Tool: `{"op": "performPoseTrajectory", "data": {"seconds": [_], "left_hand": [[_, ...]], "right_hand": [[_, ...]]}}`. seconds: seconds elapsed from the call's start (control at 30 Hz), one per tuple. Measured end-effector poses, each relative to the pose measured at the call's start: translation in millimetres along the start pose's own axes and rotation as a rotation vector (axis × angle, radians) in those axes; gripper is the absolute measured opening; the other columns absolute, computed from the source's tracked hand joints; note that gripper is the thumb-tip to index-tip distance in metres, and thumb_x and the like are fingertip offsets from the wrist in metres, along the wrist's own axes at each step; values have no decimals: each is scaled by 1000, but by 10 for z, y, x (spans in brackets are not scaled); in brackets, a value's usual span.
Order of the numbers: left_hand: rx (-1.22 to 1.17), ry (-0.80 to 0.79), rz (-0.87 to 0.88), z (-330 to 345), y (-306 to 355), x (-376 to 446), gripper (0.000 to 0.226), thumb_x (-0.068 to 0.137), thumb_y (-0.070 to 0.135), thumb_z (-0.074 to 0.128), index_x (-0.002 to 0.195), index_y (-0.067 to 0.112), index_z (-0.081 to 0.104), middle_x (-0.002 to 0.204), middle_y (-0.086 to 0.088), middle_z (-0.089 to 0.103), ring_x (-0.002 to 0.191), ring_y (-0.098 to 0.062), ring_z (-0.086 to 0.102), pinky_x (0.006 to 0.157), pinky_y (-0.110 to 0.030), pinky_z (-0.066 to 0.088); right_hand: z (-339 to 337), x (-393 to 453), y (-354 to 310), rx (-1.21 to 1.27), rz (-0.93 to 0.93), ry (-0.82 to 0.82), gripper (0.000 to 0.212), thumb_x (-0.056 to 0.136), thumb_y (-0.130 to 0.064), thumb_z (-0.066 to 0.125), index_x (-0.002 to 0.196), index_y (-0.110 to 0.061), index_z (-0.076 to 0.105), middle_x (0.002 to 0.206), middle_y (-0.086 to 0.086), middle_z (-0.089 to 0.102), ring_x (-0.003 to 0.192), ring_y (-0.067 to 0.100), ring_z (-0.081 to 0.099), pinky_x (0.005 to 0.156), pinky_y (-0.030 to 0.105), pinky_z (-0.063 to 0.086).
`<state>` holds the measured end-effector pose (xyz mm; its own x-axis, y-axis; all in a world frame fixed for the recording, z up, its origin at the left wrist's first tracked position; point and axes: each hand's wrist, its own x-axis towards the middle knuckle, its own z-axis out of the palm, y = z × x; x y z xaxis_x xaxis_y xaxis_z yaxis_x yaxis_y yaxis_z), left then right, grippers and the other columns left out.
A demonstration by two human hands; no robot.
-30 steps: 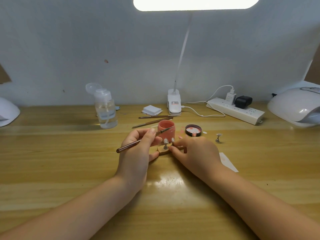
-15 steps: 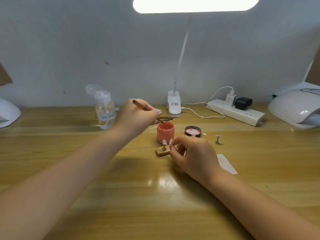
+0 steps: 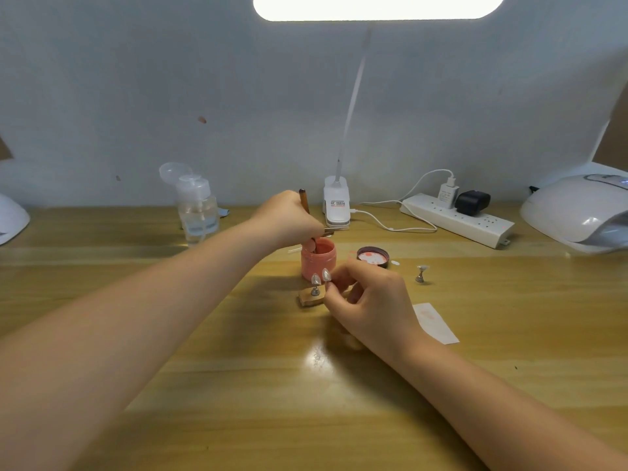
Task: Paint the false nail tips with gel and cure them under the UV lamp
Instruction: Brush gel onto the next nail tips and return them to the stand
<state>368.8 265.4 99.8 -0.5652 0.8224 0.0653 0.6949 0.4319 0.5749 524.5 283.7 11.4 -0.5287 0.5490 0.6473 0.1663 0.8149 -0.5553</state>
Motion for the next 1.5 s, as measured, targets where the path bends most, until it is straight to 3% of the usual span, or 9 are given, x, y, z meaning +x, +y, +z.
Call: {"op": "performPoseTrajectory", "data": {"seconds": [0.13,0.27,0.5,0.7,0.83,0.97,1.17,1.3,1.5], "left_hand": [[-381,40,-127,-122,-52,17,9,83,10,60,75,7,64,49,4,63,42,-8,46,40,-15,31],[-663,30,-283,-203,-243,22,6,85,12,58,83,8,61,48,3,63,42,-6,35,35,-13,28],[-849,-27,-382,-195,-531,-21,14,89,14,53,76,13,57,49,4,61,36,-4,35,35,-11,28],[-956,44,-361,-230,-619,-157,14,90,13,54,77,12,60,51,2,62,43,-6,41,37,-12,34],[-1067,116,-216,-235,-555,-366,16,92,15,55,85,7,66,59,-2,68,45,-6,54,43,-16,46],[-1073,195,87,-153,-511,-629,20,96,11,50,86,8,67,67,-5,71,55,-10,61,49,-19,50],[-688,365,548,6,-504,-970,14,88,27,56,91,20,68,78,3,73,70,-11,68,63,-23,54],[-564,408,630,70,-500,-1055,17,90,32,53,96,24,66,84,9,72,78,-13,69,69,-33,57],[-490,444,749,131,-486,-1077,17,89,21,54,97,12,67,85,9,70,81,-3,69,71,-14,51]], "right_hand": [[-11,2,1,40,22,13,7,78,-9,72,77,-14,69,65,-8,63,51,6,52,55,22,44],[-10,-2,-4,50,29,-12,2,80,-9,71,80,-12,71,69,-7,66,56,7,55,57,24,47],[-26,1,-5,60,24,-46,2,82,-11,70,84,-11,71,72,-6,67,60,10,58,60,29,51],[-37,13,-5,133,43,-3,6,81,-6,70,81,-12,71,67,-10,63,57,6,55,54,12,40],[-73,35,-22,158,75,18,9,83,-6,69,87,-13,72,72,-7,68,61,9,60,58,25,51],[-119,91,-49,189,96,39,10,87,-8,68,95,-11,73,75,-2,70,65,12,66,65,40,55],[-203,142,-119,308,151,110,13,86,-14,71,97,-21,70,81,-2,73,66,13,70,64,41,58],[-248,161,-145,325,131,123,15,86,-11,70,89,-26,69,72,-2,71,63,15,69,59,41,58],[-281,183,-147,308,100,128,12,86,-11,70,92,-22,70,69,1,71,63,19,69,59,45,56]]}}
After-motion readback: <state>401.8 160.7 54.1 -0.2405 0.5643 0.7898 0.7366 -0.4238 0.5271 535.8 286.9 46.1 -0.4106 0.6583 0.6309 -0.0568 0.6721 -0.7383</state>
